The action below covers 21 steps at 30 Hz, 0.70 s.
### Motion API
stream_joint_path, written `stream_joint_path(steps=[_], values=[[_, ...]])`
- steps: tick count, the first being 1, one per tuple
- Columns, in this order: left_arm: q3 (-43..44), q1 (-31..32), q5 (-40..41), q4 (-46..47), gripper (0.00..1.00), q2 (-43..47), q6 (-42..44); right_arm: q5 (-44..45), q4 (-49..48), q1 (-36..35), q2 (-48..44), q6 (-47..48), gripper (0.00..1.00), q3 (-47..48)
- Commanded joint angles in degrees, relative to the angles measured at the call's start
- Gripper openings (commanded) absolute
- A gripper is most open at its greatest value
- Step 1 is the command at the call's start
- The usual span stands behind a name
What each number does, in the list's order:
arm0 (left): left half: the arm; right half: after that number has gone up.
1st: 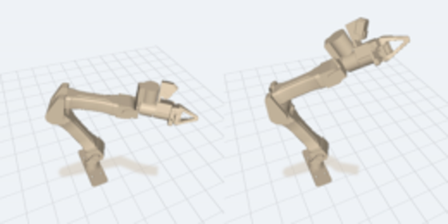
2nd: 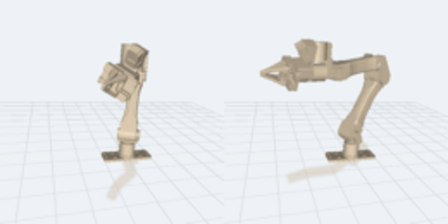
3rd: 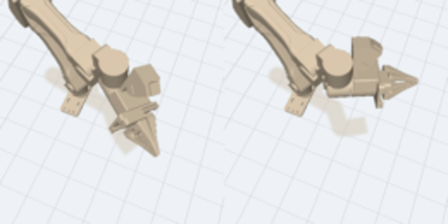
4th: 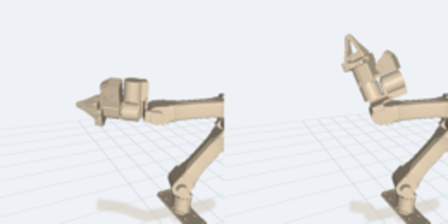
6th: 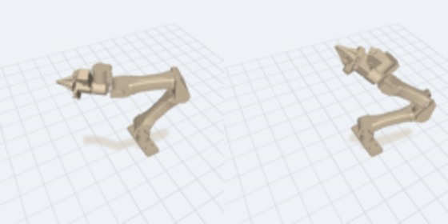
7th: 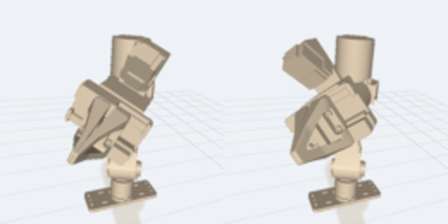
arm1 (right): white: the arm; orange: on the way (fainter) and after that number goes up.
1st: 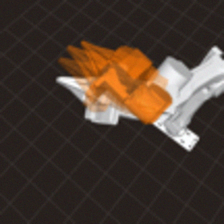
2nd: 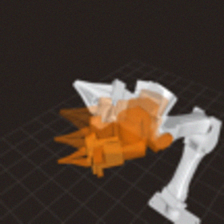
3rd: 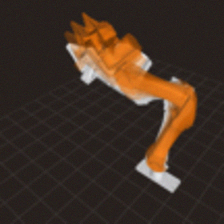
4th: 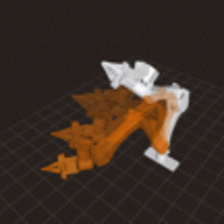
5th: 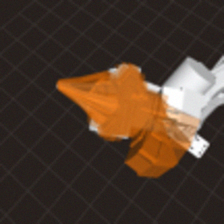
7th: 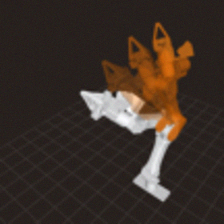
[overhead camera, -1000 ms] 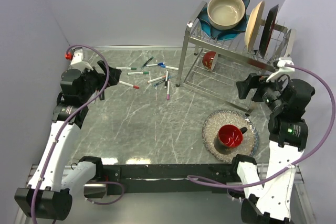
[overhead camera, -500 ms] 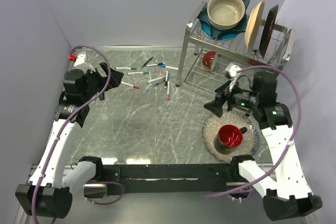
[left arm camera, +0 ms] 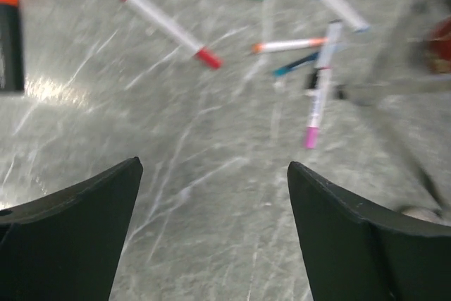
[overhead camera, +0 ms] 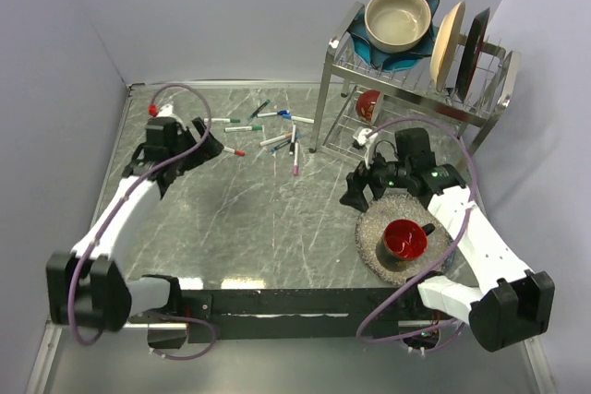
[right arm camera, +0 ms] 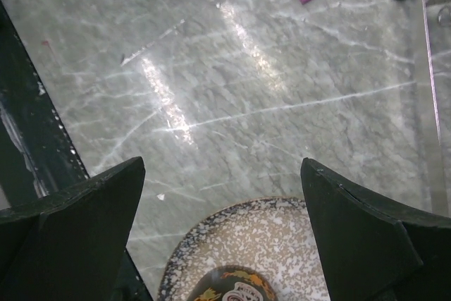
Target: Open the pen caps
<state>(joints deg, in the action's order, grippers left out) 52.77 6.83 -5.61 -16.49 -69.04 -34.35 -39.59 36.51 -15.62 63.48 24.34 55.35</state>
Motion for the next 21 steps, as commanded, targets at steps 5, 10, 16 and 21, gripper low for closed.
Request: stream_joint_path(steps=[5, 10, 16, 21], values=[[12.8, 4.8, 20.7, -7.1, 0.77, -21.3, -10.7, 3.2, -7.9, -0.3, 0.6, -0.5, 1.00, -3.3], [25.6, 5.7, 28.6, -13.6, 0.69, -34.3, -20.7, 3.4, -7.9, -0.4, 0.9, -0.3, 1.00, -3.6], [43.0, 5.8, 31.7, -27.1, 0.47, -50.7, -25.6, 3.6, -7.4, -0.3, 1.7, -0.1, 1.00, -3.2], [43.6, 5.8, 30.6, -25.0, 0.48, -52.9, -25.2, 3.6, -7.1, -0.5, 2.6, 0.2, 1.00, -2.9]])
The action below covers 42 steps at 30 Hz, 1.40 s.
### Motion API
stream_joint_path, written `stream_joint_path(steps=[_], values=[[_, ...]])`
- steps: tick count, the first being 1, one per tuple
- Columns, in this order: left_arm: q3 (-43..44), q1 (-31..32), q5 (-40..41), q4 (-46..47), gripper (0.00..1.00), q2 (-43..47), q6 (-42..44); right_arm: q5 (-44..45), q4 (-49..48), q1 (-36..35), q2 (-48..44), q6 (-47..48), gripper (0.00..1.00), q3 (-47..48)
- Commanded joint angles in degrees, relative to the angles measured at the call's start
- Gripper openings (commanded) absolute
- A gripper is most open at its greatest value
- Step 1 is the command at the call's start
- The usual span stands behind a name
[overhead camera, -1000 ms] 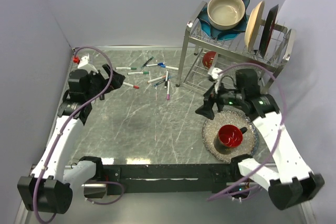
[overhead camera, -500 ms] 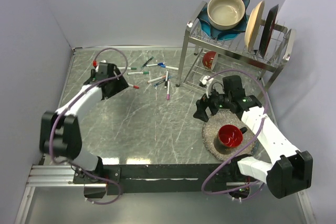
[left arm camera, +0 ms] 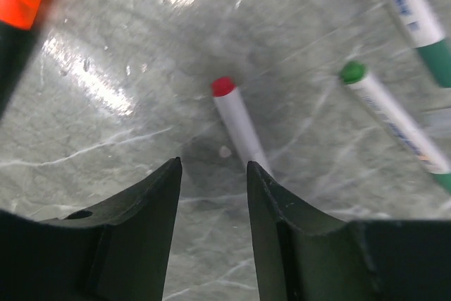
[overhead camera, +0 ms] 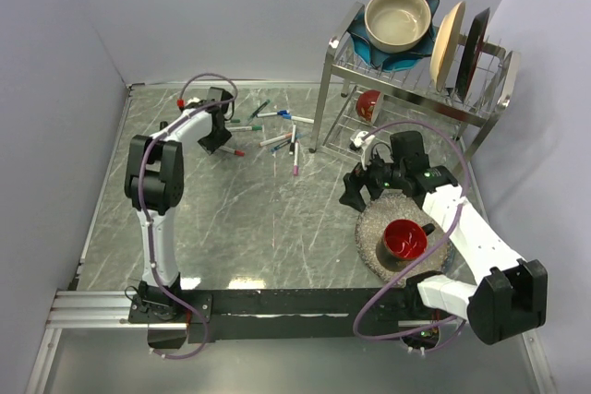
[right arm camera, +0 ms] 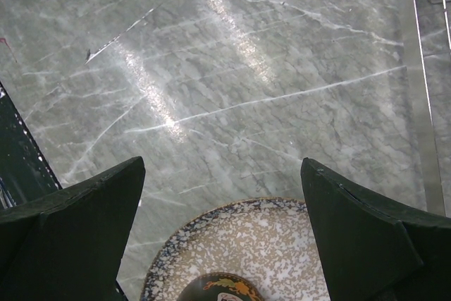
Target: Open the pen caps
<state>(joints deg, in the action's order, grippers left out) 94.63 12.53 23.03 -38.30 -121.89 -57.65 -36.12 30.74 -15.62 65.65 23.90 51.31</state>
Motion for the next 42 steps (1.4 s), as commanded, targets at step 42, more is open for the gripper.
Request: stream_joint_path(steps=[42], values=[[10.9, -1.4, -0.4, -6.2, 0.65, -6.3, -0.2, -0.4, -0.3, -0.6, 0.4, 1.5, 1.00, 1.8]])
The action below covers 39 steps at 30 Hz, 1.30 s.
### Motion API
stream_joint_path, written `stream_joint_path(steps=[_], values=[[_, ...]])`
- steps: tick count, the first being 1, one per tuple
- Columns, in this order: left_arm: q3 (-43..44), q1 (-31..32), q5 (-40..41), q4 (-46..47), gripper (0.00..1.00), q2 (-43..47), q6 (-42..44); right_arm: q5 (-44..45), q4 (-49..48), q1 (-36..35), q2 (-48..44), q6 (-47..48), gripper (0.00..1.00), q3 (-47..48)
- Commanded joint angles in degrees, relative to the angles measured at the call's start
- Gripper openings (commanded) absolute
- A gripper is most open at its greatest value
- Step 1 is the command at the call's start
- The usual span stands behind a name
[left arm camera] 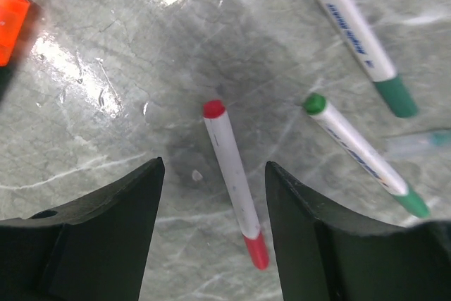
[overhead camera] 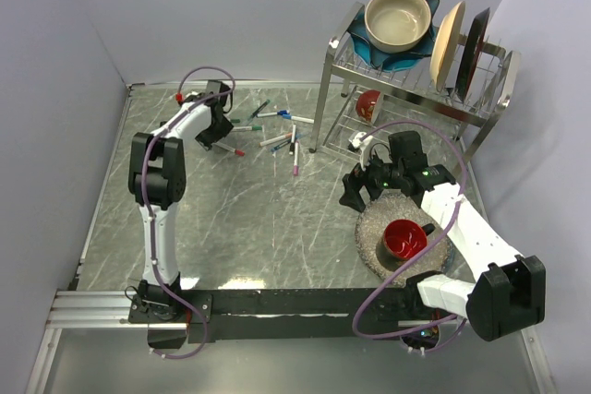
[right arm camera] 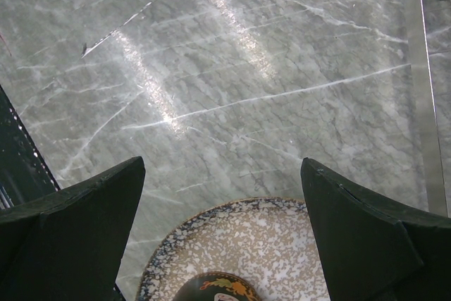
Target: Open the pen caps
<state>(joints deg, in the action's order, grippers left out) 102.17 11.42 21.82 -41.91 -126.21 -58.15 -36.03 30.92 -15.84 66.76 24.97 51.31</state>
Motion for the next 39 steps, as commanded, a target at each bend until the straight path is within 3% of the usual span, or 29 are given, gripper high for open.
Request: stream_joint_path(steps=[1, 11, 22, 28, 39], values=[[4.3, -0.3, 1.0, -3.2, 0.65, -2.8, 0.4, -0.5, -0.5, -0.4, -0.8, 0.4, 1.00, 1.8], [3.9, -0.2, 2.3, -5.2, 0.56, -4.0, 2.4, -0.4, -0.5, -0.3, -1.1, 0.4, 1.00, 1.8], [-0.6, 0.4, 4.7, -3.9, 0.21, -2.0, 6.7, -1.6, 0.2, -0.5, -1.5, 1.0, 1.00, 1.9], [-9.6, 0.4, 0.3, 3.9, 0.01, 4.2, 9.6, -2.3, 0.5, -0.8, -1.5, 1.2, 1.00, 1.9], [-32.8, 0.4, -14.6, 27.1, 0.01, 24.6, 13.6, -6.5, 0.9, -0.8, -1.2, 2.3, 1.00, 1.2]])
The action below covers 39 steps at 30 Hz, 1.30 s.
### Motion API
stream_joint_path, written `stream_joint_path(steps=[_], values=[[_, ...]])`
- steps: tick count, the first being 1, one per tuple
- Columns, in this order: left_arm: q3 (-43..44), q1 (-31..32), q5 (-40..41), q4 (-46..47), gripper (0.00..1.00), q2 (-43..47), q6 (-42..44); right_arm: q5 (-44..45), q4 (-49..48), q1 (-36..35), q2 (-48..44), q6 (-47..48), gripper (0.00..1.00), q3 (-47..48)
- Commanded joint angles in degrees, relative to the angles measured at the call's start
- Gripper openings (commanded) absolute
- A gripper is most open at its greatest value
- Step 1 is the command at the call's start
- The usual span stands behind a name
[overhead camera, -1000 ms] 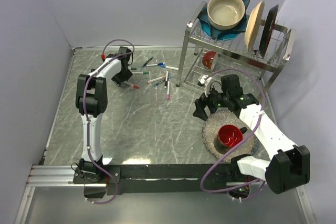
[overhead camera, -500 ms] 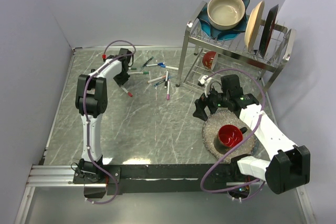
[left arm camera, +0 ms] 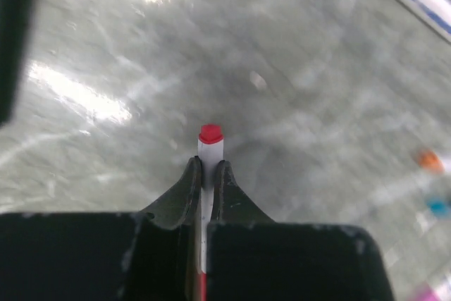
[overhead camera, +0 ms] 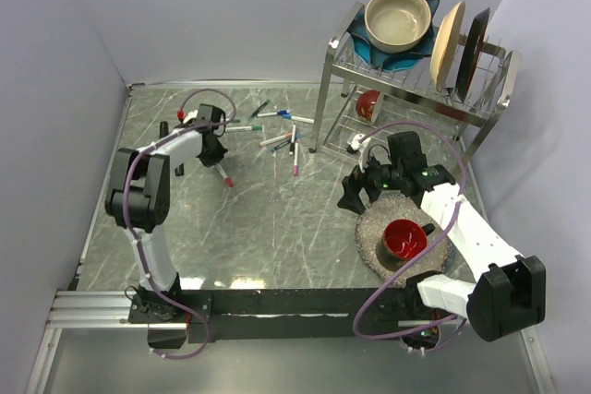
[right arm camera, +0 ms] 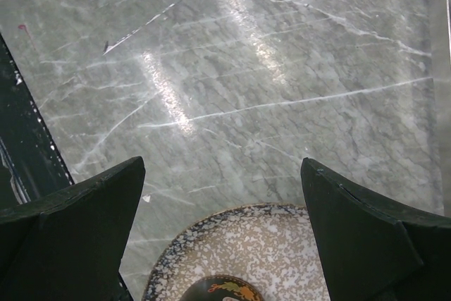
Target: Open the pen caps
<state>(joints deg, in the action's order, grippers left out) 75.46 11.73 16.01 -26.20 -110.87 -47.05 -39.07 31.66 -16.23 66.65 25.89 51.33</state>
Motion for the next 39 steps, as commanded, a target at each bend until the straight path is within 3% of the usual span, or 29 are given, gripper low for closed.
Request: stream_joint_path(steps=[1, 8, 13, 19, 26, 33, 39], values=[[-7.8, 0.1, -10.3, 16.0, 0.01, 10.9, 2.7, -3.8, 0.1, -0.5, -0.9, 1.4, 1.00, 1.0], [-19.7, 0.2, -21.8, 31.7, 0.01, 23.3, 0.5, -6.8, 1.6, -4.2, 1.4, 1.3, 1.00, 3.7], [-31.0, 0.8, -29.4, 43.5, 0.01, 31.2, -5.4, -6.5, 4.5, -11.5, 6.9, 0.0, 1.00, 11.3], [-39.3, 3.3, -30.5, 52.3, 0.01, 37.5, -9.4, -6.9, -3.2, -18.9, 16.7, -13.4, 1.00, 18.9], [-43.6, 4.4, -29.3, 53.6, 0.01, 43.5, -10.7, 1.0, -15.9, -22.6, 26.8, -43.9, 1.00, 24.4], [-46.3, 4.9, -29.5, 55.2, 0.01, 45.7, -12.1, 4.9, -19.8, -26.0, 31.2, -51.1, 1.00, 26.8], [-46.6, 5.2, -30.2, 56.8, 0.01, 45.2, -13.6, 5.9, -19.0, -27.5, 35.7, -51.9, 0.77, 30.6]])
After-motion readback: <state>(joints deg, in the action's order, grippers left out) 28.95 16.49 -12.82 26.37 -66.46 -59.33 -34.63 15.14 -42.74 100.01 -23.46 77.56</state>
